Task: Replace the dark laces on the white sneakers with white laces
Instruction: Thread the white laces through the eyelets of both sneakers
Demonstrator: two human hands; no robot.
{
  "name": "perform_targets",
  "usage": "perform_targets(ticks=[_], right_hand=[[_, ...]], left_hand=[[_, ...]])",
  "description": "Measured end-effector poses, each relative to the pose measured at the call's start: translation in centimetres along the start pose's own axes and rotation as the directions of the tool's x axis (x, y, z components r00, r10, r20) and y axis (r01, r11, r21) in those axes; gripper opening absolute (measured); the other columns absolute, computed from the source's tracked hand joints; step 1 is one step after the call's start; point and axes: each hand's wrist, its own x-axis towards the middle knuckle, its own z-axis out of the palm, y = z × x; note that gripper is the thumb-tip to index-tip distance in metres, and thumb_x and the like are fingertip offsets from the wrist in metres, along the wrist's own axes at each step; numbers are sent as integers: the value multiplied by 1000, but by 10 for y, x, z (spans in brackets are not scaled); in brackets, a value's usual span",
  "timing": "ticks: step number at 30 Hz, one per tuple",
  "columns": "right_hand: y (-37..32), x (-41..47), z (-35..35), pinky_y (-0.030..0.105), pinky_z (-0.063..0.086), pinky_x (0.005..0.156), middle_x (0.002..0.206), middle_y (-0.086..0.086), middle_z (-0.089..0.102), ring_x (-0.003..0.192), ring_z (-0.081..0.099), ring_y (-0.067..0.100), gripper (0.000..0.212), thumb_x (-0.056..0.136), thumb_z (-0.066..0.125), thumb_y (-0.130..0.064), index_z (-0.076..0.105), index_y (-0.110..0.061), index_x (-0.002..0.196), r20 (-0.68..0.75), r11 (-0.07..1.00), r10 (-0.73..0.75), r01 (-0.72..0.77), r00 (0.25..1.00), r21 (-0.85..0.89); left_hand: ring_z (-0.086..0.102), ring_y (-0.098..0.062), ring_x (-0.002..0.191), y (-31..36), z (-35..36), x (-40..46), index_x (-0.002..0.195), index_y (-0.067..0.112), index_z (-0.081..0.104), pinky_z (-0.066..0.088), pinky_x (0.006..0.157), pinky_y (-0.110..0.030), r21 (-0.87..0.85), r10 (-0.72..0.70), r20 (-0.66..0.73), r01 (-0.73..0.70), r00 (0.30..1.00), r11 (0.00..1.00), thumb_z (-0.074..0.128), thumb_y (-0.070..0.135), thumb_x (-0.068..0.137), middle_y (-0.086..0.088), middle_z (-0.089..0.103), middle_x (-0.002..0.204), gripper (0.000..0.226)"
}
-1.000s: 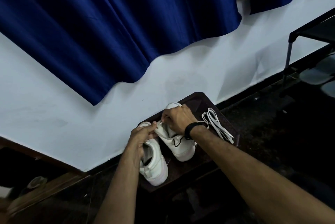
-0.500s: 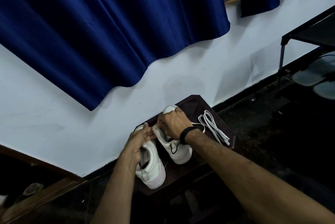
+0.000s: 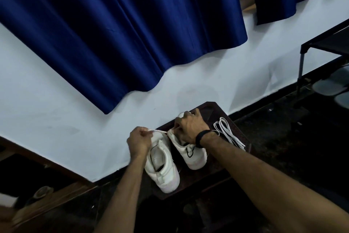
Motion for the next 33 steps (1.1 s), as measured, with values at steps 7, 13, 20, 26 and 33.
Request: perform_targets(ticks=[7,13,20,26,33], right_hand=[[-2,3,-6,51,26,103,103,7,64,109,54,23,44,79,45,-54,59,-23,107,121,997,65,-70,990,34],[-7,1,-6,51,26,101,103,4,65,111,54,24,50,76,44,-57,53,-24,112,178,997,77,-75,981,-19],[-15,-7,-14,48,29,101,105,3,65,112,52,24,40,77,50,-39,53,-22,113,142,995,101,-99,985,-21],[-17,-10,-11,47,29,98,106,3,66,114,51,26,39,83,48,-42,51,-19,114,111,994,104,-100,988,-47],[-15,-11,-9,45,31,94,116,3,60,115,46,26,44,78,53,-37,52,-19,117,61,989,108,-100,992,-112]], left_hand=[[62,-17,59,10,-56,-8,81,9,50,51,90,-40,-815,-102,400,405,911,415,35,-2,98,-4,52,56,25],[28,-11,38,-6,-120,7,82,10,50,21,42,-16,-230,-247,141,274,959,934,49,12,98,-2,40,55,16],[51,-23,126,-39,-93,6,122,24,62,38,107,-37,651,-28,181,-99,983,752,59,44,91,3,58,133,37],[63,-21,109,-14,-3,-20,103,18,72,47,94,-32,347,279,336,-394,899,851,64,30,88,-2,72,110,20],[68,-19,92,-13,-2,-31,83,17,75,51,79,-30,295,411,110,-425,905,856,55,29,87,2,75,94,24]])
